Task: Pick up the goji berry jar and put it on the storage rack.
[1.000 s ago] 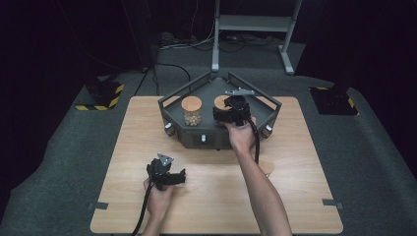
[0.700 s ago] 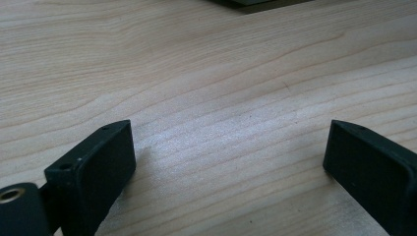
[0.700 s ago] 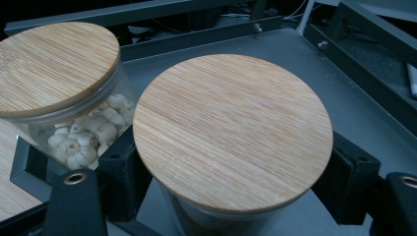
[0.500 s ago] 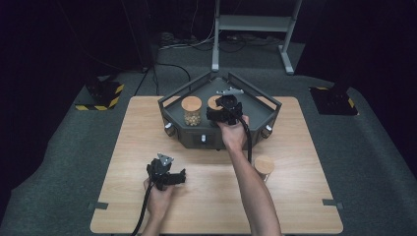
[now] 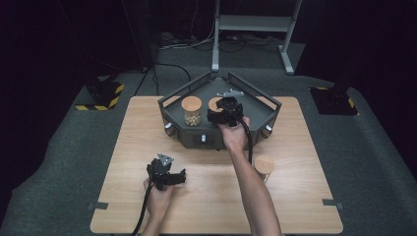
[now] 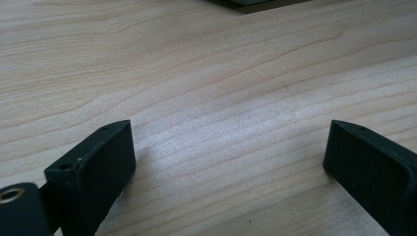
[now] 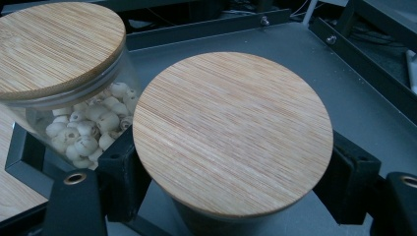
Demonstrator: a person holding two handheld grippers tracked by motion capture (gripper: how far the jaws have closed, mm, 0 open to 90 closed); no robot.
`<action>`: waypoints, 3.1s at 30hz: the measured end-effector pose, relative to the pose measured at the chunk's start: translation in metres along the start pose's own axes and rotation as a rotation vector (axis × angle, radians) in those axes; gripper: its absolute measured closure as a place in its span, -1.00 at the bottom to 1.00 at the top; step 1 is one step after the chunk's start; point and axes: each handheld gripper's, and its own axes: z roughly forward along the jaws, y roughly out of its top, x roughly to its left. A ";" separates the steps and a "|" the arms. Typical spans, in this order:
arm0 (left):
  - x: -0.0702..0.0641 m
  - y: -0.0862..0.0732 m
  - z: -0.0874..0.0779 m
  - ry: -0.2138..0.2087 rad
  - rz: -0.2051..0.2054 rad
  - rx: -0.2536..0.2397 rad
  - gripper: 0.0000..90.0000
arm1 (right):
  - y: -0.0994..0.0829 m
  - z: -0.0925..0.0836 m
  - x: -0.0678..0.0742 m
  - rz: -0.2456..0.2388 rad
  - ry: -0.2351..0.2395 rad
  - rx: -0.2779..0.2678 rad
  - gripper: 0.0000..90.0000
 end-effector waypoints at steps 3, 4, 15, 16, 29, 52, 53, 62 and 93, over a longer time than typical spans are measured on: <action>0.000 0.000 0.000 0.000 0.000 0.000 -0.88 | 0.000 0.000 0.000 -0.001 0.000 0.002 -0.44; 0.000 0.000 0.000 0.000 0.000 0.000 -0.88 | 0.000 0.000 0.000 -0.001 0.000 0.002 -0.44; 0.000 0.000 0.000 -0.001 0.000 0.000 -0.88 | -0.001 0.000 -0.001 0.006 0.012 0.013 -0.44; 0.000 0.000 0.000 -0.001 0.000 0.000 -0.88 | -0.001 0.000 -0.001 0.006 0.013 0.013 -0.44; 0.000 0.000 0.000 -0.003 0.001 0.000 -0.88 | 0.000 -0.008 -0.004 0.034 0.029 -0.009 -0.67; 0.000 0.000 0.000 -0.004 0.001 -0.001 -0.88 | -0.002 -0.031 -0.008 0.061 0.093 0.002 -0.85; 0.000 0.000 0.000 -0.004 0.001 0.000 -0.88 | -0.002 -0.032 -0.009 0.060 0.097 0.007 -0.85; 0.000 0.000 0.000 -0.003 0.001 -0.002 -0.88 | -0.004 -0.037 -0.012 0.069 0.108 0.006 -0.86; 0.000 0.000 0.000 -0.005 0.003 -0.001 -0.88 | -0.016 -0.070 -0.040 0.084 0.191 -0.056 -0.91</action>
